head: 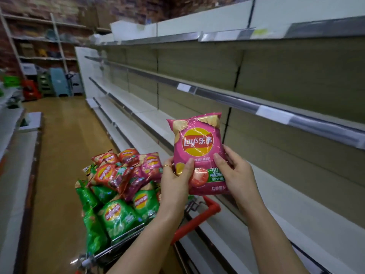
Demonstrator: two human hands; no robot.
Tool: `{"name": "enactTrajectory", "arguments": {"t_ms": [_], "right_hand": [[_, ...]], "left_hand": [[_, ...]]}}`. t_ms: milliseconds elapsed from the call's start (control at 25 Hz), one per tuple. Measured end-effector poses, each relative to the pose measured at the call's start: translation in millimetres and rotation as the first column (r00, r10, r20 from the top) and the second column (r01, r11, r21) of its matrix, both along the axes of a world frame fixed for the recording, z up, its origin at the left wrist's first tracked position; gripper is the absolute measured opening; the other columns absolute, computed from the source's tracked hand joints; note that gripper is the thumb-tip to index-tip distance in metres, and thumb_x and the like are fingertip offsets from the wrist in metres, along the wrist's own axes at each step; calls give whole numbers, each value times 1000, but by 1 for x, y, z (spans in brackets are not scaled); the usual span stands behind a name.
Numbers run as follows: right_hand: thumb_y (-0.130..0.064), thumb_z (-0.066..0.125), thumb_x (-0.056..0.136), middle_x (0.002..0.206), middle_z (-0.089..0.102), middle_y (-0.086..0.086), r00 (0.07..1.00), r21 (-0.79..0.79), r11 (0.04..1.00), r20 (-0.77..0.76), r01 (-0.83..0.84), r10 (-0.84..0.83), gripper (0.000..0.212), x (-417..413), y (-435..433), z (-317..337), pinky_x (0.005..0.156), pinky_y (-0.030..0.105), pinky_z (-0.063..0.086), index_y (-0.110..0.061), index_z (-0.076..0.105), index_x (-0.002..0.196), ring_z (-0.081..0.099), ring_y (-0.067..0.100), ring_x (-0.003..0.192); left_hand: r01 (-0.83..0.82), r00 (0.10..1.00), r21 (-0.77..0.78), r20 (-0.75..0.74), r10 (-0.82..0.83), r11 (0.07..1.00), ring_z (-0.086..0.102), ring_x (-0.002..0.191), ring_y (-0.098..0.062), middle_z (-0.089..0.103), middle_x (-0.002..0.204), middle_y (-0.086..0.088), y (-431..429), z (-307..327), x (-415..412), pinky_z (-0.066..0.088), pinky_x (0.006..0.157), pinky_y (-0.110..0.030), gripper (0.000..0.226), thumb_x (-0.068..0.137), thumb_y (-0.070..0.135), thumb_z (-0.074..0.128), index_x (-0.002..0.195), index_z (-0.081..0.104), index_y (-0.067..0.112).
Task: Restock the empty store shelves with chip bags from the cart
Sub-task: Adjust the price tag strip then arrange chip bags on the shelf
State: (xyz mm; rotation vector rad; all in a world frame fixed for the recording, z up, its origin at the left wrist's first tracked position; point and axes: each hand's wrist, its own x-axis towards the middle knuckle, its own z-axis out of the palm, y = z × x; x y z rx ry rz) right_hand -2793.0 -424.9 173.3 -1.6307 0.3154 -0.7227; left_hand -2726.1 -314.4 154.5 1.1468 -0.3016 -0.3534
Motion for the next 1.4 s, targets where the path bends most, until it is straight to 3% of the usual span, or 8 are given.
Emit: {"name": "enactTrajectory", "arguments": {"t_ms": [120,240,400,720,960,1040,1160,1400], "right_hand": [[-22,58,90,89,70,-13,993,-5,998,102,56,-55,20,-53,-17,18,60,20,55,-38,55,103,70,7,78],[-21,59,89,89,69,-16,978,-52,988,160,145,-136,22,-120,-35,36,64,21,56,-40,56,101,70,5,80],[-21,59,89,93,69,-14,944,-83,958,215,274,-251,23,-223,-53,49,63,19,55,-33,56,108,69,4,81],[-21,59,87,86,70,-20,804,-109,816,288,568,-521,22,-438,-63,59,64,19,55,-40,56,98,68,2,83],[-18,58,90,94,67,-10,612,-129,602,281,788,-739,17,-553,-81,82,69,25,57,-30,58,102,69,6,80],[-21,58,91,93,68,-7,509,-193,473,246,860,-825,15,-586,-96,92,76,37,57,-36,59,92,68,13,84],[-24,56,92,88,69,-1,403,-268,353,164,897,-900,6,-623,-131,114,76,41,57,-23,62,94,68,18,81],[-26,57,88,94,68,20,224,-352,226,-46,908,-973,27,-638,-244,161,82,48,53,0,63,90,65,36,87]], "left_hand": [[67,996,-48,61,-64,997,71,89,-18,68,108,-6,-23,19,-45,58,68,-28,41,86,23,65,122,47,17],[137,985,-68,112,-129,988,71,85,-13,67,106,-3,-49,39,-103,55,59,-19,35,86,21,64,118,47,18],[260,960,-93,134,-247,961,71,84,-10,68,104,-1,-77,53,-193,55,59,-19,35,83,20,65,114,50,19],[532,835,-80,215,-506,843,69,77,-1,66,102,4,-117,69,-388,48,50,-11,25,84,20,64,105,49,26],[755,638,-19,253,-728,655,70,72,-4,66,99,3,-167,97,-491,50,51,-14,31,88,22,62,114,47,17],[809,539,81,290,-791,582,68,70,-6,66,100,2,-192,110,-518,46,45,-13,34,89,28,62,116,45,17],[836,420,234,309,-853,496,66,69,-10,65,99,1,-237,134,-544,47,44,-19,36,89,36,61,114,43,18],[825,353,369,254,-900,428,61,46,-8,66,85,-7,-343,184,-561,44,36,-16,42,90,33,62,118,53,3]]}}
